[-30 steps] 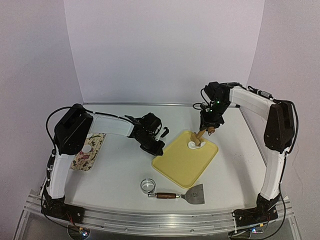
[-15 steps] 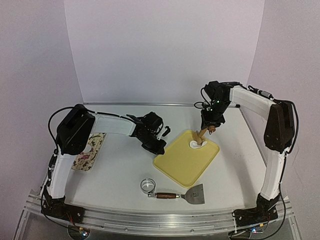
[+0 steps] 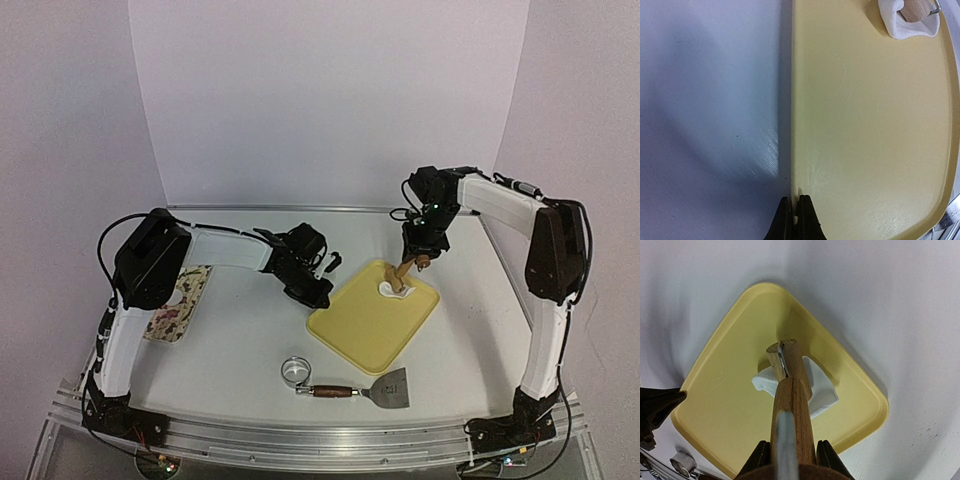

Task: Roll out the dumpling wrappers from the dough

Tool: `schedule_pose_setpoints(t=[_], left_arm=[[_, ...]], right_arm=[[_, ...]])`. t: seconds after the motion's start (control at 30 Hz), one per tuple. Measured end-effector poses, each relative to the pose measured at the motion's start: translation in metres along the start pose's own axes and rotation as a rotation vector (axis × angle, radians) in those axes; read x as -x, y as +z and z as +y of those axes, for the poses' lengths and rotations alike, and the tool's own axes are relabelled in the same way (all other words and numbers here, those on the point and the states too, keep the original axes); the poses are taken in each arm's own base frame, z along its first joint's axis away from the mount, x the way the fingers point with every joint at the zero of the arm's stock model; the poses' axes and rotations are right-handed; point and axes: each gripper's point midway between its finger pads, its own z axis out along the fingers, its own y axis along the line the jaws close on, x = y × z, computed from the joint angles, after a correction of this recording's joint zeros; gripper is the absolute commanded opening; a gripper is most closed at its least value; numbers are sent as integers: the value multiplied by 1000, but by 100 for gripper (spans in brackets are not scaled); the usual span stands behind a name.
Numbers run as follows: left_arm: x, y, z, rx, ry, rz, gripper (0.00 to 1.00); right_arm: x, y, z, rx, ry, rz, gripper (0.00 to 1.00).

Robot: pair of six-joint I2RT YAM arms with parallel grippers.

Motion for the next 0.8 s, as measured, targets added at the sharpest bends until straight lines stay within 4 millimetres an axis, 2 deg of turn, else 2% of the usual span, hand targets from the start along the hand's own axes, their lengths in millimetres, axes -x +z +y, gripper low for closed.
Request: schedule_pose_setpoints(t=[0.43,0.8], left_arm=[[0,0,0,-16,7,2,0],[0,1,-1,-29,7,5,0]], right_arm=[[5,10,-5,128,72,70,0],[6,22,4,214,92,113,0]])
